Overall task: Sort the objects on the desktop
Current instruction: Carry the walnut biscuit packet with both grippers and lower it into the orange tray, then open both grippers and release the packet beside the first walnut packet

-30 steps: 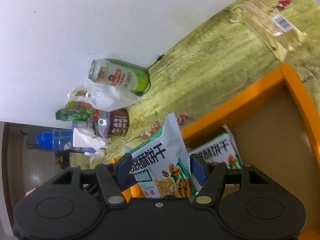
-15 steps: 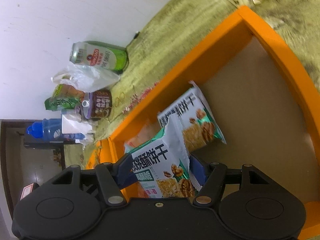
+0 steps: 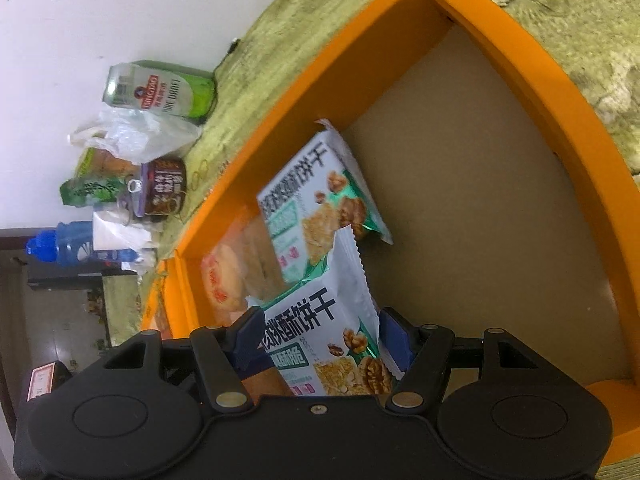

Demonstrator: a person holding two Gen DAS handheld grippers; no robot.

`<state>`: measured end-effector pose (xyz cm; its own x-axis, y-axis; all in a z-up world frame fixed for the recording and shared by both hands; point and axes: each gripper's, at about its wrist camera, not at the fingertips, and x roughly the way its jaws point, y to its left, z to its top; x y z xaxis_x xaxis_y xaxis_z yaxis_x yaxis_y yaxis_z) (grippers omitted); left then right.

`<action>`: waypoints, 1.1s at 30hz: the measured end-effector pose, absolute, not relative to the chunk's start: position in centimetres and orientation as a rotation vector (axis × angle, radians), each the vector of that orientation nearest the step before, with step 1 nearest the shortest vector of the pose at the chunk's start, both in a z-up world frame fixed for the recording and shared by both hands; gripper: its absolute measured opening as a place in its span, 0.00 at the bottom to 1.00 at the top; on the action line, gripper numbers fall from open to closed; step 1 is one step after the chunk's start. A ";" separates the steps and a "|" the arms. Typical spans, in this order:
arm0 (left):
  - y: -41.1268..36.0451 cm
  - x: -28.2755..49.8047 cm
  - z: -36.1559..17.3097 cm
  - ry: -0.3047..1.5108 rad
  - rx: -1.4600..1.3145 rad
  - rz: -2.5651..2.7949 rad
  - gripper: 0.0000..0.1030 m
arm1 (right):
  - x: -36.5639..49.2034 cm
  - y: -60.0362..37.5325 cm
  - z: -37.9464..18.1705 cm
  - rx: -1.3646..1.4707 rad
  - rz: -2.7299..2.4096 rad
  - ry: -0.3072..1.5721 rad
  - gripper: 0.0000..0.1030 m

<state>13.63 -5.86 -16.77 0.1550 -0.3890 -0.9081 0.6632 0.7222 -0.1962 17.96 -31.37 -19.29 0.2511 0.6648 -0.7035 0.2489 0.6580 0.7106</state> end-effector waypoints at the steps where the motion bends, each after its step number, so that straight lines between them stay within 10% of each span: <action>1: -6.0 13.6 -17.0 1.202 0.279 -0.768 0.62 | 17.9 -31.4 -19.4 0.858 0.333 1.329 0.61; 33: -7.1 12.3 -17.0 1.184 0.380 -0.784 0.82 | 17.8 -32.8 -18.2 0.712 0.310 1.300 0.64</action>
<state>12.26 -7.15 -17.00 0.1605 -0.3433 -0.9254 0.7179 0.6840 -0.1292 17.78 -32.82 -18.17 0.2655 0.5850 -0.7664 0.1764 0.7520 0.6351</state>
